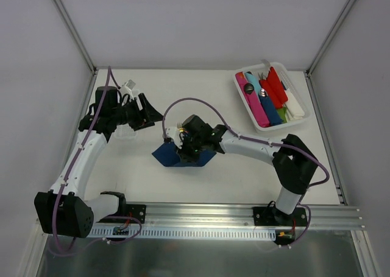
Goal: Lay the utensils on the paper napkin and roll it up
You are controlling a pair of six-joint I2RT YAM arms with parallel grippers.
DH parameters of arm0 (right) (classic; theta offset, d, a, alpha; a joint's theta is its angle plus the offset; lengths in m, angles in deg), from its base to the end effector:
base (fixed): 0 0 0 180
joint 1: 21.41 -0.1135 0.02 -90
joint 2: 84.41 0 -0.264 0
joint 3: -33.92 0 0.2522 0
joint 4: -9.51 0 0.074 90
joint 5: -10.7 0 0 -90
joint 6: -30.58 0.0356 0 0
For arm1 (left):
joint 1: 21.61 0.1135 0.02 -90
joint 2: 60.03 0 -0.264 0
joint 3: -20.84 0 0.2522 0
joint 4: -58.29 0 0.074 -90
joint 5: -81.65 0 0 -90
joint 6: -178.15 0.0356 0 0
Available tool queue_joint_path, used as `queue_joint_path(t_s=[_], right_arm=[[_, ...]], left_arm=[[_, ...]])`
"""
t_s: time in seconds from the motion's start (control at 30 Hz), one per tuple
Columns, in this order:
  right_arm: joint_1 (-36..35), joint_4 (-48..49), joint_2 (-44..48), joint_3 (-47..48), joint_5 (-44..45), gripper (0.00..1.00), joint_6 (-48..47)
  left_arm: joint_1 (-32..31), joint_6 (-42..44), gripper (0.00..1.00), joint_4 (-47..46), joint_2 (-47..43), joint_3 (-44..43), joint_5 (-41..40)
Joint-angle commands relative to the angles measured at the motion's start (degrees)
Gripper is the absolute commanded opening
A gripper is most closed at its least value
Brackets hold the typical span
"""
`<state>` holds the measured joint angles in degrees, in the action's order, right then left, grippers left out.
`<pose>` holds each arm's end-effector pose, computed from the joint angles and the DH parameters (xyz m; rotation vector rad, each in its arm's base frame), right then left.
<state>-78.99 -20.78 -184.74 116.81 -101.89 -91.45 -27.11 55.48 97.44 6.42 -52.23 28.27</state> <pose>0.1921 0.3280 0.2186 -1.8399 1.5871 0.6790 0.2483 -0.0452 0.3294 -0.1267 2.1971 -1.0654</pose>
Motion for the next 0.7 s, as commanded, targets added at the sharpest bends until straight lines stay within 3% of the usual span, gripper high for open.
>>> queue_joint_path(t_s=[0.0, 0.4, 0.67], right_arm=[[2.73, -3.5, -1.53, 3.47, -5.0, 0.0, -2.59], [9.15, -5.17, -9.17, 9.01, -10.54, 0.0, -5.5], [11.79, -6.32, -12.6, 12.96, -13.62, 0.0, -5.5]], left_arm=[[0.66, -1.17, 0.64, -4.81, -3.35, 3.74, -0.94], [0.58, -8.02, 0.57, -13.61, -13.01, 18.61, -2.25], [0.49, -9.43, 0.33, -14.48, -15.48, 26.43, -3.22]])
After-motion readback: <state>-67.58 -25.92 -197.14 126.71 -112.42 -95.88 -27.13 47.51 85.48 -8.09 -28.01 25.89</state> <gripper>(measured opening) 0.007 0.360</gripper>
